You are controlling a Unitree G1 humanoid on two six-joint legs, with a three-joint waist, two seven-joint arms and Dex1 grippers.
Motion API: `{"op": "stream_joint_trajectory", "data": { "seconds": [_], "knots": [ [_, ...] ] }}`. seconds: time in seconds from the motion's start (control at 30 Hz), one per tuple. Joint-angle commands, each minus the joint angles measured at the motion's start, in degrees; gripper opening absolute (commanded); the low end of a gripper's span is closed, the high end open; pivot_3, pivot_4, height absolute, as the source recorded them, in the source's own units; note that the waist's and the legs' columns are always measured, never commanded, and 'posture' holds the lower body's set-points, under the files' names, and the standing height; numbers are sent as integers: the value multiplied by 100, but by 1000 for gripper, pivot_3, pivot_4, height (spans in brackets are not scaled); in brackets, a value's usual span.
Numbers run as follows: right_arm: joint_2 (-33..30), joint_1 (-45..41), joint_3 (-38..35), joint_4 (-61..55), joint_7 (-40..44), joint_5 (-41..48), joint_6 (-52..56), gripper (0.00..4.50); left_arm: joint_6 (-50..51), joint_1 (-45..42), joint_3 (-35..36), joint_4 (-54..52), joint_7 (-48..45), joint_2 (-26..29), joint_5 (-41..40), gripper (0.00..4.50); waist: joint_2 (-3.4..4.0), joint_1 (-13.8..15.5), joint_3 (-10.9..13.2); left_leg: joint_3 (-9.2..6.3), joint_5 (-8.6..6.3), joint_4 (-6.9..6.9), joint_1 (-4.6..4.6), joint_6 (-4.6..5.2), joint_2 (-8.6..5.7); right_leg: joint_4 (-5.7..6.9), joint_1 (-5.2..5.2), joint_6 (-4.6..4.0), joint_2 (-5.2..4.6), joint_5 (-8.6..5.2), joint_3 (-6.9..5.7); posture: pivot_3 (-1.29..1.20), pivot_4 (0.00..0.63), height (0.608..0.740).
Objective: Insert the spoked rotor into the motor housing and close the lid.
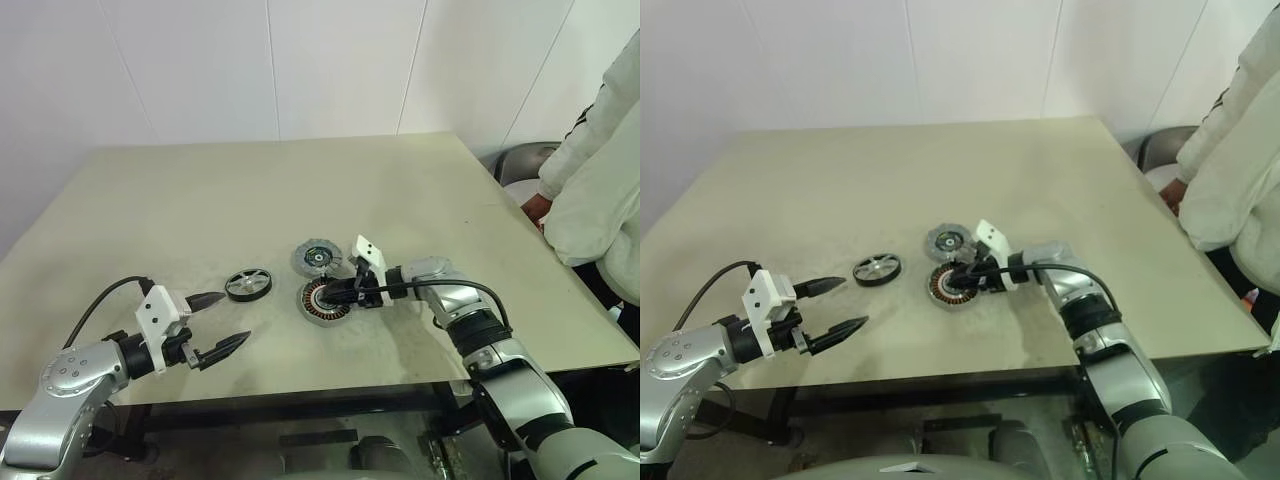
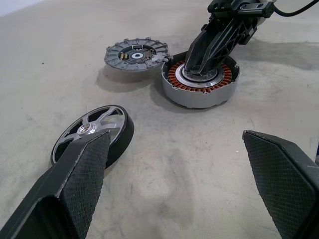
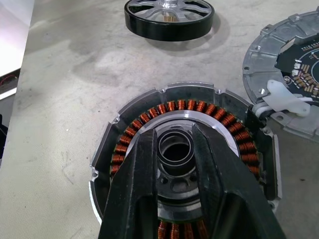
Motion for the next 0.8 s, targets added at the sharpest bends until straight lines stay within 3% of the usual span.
{"op": "stream_joint_trajectory", "data": {
  "seconds": [0.03, 0.73, 0.8],
  "knots": [
    [8, -116, -96, -23, -12, -3, -109, 653, -97, -38, 30, -55, -21, 18, 0, 4500, 0, -1, 0, 0, 0, 0, 0, 0, 0, 0, 0, 0, 0, 0, 0, 0, 0, 740],
    [-53, -110, -92, -55, 82, -32, -206, 653, -95, -86, 5, -46, -7, 7, 13, 4500, 0, -1, 0, 0, 0, 0, 0, 0, 0, 0, 0, 0, 0, 0, 0, 0, 0, 740],
    [-45, -110, -93, -55, 85, -28, -195, 1407, -87, -88, 5, -51, -1, 10, 11, 4500, 0, 0, 0, 0, 0, 0, 0, 0, 0, 0, 0, 0, 0, 0, 0, 0, 0, 740]
  ]
}}
